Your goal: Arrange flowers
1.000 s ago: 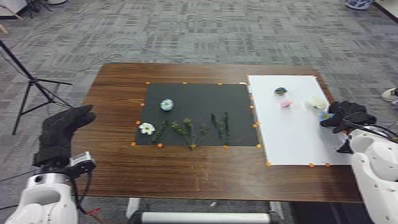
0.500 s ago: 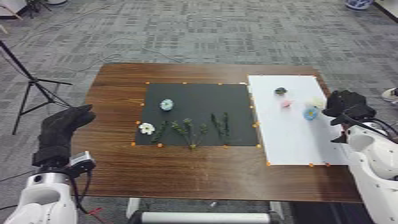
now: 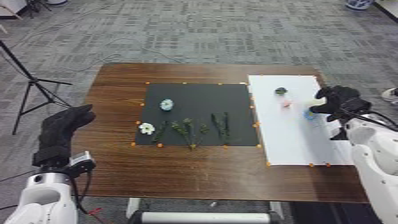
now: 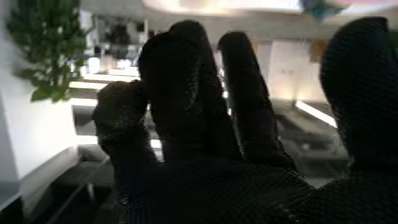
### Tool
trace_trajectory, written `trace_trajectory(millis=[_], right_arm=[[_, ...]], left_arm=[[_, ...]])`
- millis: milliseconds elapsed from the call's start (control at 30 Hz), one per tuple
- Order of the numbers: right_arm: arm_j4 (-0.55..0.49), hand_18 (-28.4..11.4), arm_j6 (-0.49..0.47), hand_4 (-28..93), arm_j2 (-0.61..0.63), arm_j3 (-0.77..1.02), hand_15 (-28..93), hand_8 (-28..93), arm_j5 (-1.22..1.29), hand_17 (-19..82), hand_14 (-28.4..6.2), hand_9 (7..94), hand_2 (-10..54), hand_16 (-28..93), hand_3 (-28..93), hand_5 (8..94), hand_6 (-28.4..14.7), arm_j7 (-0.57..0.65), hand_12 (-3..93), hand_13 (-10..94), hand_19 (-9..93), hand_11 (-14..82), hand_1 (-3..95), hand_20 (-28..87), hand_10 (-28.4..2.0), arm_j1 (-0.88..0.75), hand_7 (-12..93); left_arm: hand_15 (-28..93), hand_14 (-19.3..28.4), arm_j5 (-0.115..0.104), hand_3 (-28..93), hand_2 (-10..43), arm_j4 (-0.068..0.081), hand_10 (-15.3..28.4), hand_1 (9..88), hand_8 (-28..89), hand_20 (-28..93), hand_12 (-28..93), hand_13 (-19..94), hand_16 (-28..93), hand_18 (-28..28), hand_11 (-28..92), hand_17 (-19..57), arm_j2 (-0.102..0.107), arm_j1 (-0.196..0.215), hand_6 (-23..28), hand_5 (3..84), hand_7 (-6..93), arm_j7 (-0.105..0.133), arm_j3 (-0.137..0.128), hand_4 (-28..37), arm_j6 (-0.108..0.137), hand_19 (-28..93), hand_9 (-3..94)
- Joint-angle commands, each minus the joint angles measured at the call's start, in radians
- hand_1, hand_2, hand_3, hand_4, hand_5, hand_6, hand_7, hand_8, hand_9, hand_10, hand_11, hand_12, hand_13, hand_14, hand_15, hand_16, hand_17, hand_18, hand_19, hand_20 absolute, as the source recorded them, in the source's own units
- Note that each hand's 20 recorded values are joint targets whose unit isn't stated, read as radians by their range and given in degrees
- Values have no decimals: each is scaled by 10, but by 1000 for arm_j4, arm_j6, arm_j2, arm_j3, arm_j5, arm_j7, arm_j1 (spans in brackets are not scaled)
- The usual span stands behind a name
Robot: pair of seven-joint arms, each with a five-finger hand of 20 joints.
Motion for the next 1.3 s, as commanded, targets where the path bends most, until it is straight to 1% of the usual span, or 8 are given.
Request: trace_trajectory(millis=[33,333,500,567,633,800,1067,1300], right_arm=[[40,-252,-30,-178,-27,-23,664,-85,-48,343,-121,577,-95,320,734,504,-24,-3,234,677,831,223,268,584,-159,32,228],[81,-249,-38,-180,-50,-37,666,-85,-78,345,-119,602,-95,312,735,528,-20,0,237,682,829,234,297,583,-154,29,243],[91,-244,-31,-191,-52,-53,668,-97,-76,354,-115,658,-95,310,739,580,-5,12,240,695,831,268,343,579,-140,24,268],[97,-241,4,-199,-48,-67,670,-87,-65,361,-112,687,-95,312,738,605,3,25,240,704,834,284,373,578,-135,24,281],[103,-240,50,-221,-41,-81,672,54,-50,374,-107,734,-95,318,682,644,7,30,245,722,844,306,446,576,-129,26,302],[98,-240,150,-216,-15,-111,670,76,14,392,-98,817,-95,328,654,716,13,46,347,751,857,264,515,572,-108,38,305],[41,-243,208,-223,35,-142,679,77,86,405,-91,854,-95,339,658,757,13,48,389,768,870,234,539,570,-87,59,286],[-68,-244,181,-224,68,-190,679,78,219,406,-91,860,-95,341,659,765,13,78,391,769,872,230,541,569,-87,89,281]], left_arm=[[271,184,-6,696,126,-6,145,273,-82,188,153,443,-24,118,267,98,-4,4,21,566,191,3,1,-262,-4,88,554],[271,185,-7,695,127,-8,145,274,-82,188,152,444,-24,118,267,98,-6,5,21,566,191,4,0,-262,-3,89,555],[271,185,-4,694,127,-8,145,274,-82,188,153,444,-24,118,267,98,-7,2,21,565,191,-1,2,-261,-6,89,554],[271,185,-4,694,127,-8,145,274,-82,187,153,443,-24,118,267,98,-6,-1,21,566,192,-2,3,-261,-5,88,554],[271,185,-2,692,127,-7,144,275,-82,188,153,443,-24,118,267,98,-6,-4,21,566,192,-5,2,-260,-8,89,554],[271,184,-2,692,127,-4,144,275,-82,188,153,443,-23,118,267,98,-3,-10,21,566,191,-10,5,-260,-9,89,554],[271,185,-4,692,127,-6,145,276,-82,188,152,443,-24,118,267,98,0,-5,22,565,191,-8,3,-260,-6,89,554],[271,185,-4,691,127,-7,145,276,-83,188,152,442,-24,118,268,97,6,-1,21,565,190,-8,-6,-259,-5,89,553]])
